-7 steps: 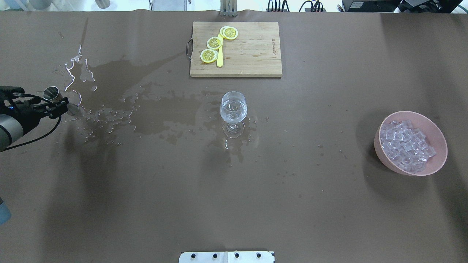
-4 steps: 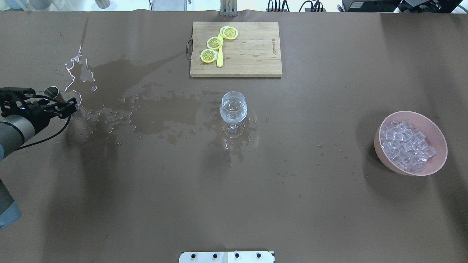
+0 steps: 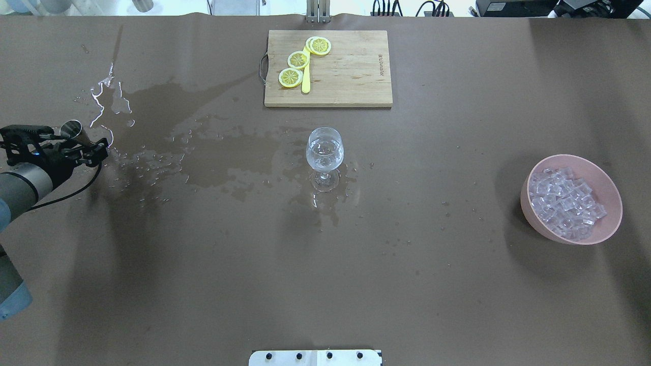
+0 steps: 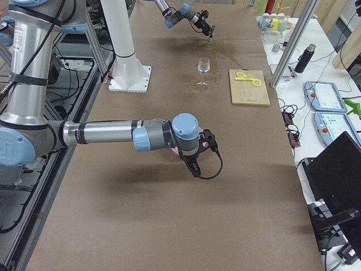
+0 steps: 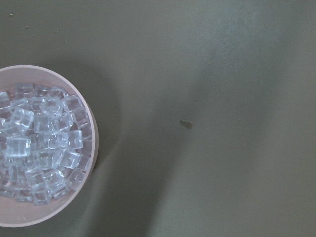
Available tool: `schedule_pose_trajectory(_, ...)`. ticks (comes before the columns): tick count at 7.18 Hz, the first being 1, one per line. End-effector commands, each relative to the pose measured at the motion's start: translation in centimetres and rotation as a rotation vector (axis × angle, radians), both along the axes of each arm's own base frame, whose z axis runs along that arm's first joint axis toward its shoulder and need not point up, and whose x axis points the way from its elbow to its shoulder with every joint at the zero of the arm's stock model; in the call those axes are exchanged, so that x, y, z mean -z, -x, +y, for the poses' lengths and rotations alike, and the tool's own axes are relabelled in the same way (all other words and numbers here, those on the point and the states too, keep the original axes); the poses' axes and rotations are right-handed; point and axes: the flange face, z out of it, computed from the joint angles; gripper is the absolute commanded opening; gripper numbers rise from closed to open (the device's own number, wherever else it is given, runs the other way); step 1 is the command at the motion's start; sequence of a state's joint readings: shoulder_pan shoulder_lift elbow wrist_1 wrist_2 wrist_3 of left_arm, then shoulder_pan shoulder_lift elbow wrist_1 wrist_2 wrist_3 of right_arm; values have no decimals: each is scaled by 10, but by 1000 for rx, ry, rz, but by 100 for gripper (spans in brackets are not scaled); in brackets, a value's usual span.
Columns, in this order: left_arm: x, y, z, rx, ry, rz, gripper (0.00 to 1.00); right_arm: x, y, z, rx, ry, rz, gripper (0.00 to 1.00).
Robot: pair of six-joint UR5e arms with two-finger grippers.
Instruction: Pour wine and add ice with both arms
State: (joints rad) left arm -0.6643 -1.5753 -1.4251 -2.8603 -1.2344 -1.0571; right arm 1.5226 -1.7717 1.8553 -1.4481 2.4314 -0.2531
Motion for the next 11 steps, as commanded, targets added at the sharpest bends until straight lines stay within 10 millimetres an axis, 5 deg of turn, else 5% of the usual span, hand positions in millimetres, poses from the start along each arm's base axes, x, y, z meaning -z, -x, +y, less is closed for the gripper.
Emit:
schedule_pose_trajectory(1,1,0,0,-3,-3,3,59,2,0,0,-1,-4,0,100)
schedule_pose_trajectory(9,1,-2,0,-11,-3,4,49,4,0,0,-1,-8,0,100)
schedule_pose_trajectory(11,2,-1,0,-13,-10,9,35,4,0,0,-1,-10,0,100)
